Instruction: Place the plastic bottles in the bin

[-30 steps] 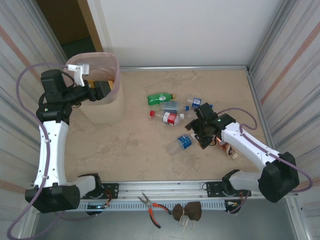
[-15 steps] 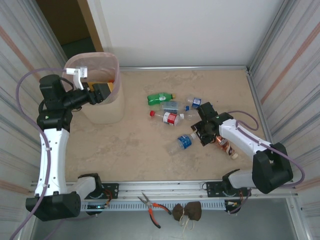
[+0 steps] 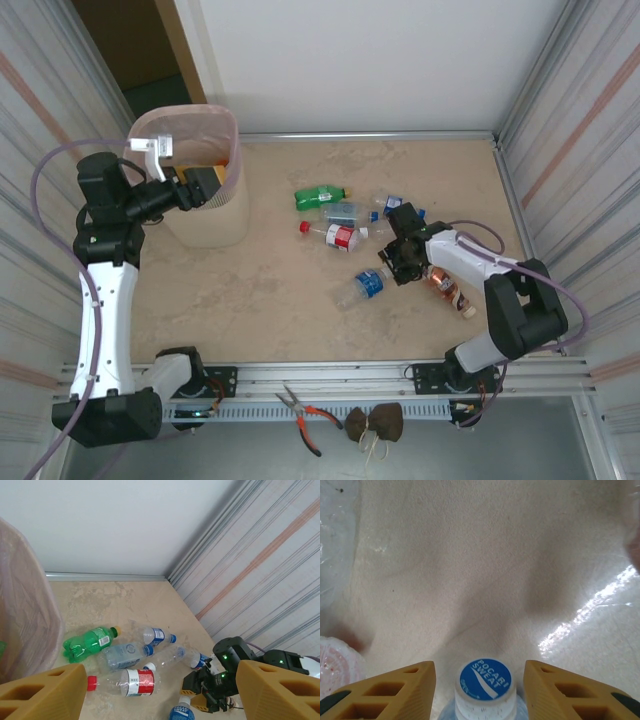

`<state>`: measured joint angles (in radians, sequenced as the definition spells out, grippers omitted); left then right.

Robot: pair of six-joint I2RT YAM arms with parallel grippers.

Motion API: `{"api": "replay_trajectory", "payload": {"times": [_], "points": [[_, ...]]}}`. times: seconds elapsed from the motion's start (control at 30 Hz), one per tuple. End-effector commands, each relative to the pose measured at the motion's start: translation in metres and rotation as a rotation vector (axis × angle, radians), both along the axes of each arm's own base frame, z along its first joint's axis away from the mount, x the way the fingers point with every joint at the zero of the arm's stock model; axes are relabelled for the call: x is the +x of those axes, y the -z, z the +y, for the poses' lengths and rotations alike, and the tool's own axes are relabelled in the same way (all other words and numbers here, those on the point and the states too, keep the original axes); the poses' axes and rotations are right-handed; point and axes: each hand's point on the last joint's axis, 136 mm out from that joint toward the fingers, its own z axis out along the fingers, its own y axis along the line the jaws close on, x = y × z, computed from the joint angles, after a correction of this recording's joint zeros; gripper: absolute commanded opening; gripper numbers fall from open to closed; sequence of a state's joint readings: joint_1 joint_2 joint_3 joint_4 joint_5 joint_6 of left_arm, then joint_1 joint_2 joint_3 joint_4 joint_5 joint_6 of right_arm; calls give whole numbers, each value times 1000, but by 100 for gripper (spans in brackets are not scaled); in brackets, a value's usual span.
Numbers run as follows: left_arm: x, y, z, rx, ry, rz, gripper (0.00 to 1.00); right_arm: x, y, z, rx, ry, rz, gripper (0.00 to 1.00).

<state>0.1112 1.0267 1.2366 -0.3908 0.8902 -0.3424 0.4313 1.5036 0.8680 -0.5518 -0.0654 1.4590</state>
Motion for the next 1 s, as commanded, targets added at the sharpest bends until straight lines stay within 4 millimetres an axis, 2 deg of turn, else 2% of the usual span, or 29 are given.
{"api": "replay_trajectory", "payload": {"times": [0.0,0.3,0.53,0.7,0.97], "points": [[-6,-8,0,-9,1,-28,79,10,-1,6,25,15,-5,47],[-9,-11,-1,-17,2,-28,78,7,4,5,21,20,11,40],[-9,-9,-1,-24,0,-22,78,6,-6,2,19,29,-15,34],[-11,-10,-2,-33,10,-24,78,7,-22,-3,14,37,-58,32],[-12,-3,-23,2,71,-31,78,22,-73,-6,-43,-78,-287,28]]}}
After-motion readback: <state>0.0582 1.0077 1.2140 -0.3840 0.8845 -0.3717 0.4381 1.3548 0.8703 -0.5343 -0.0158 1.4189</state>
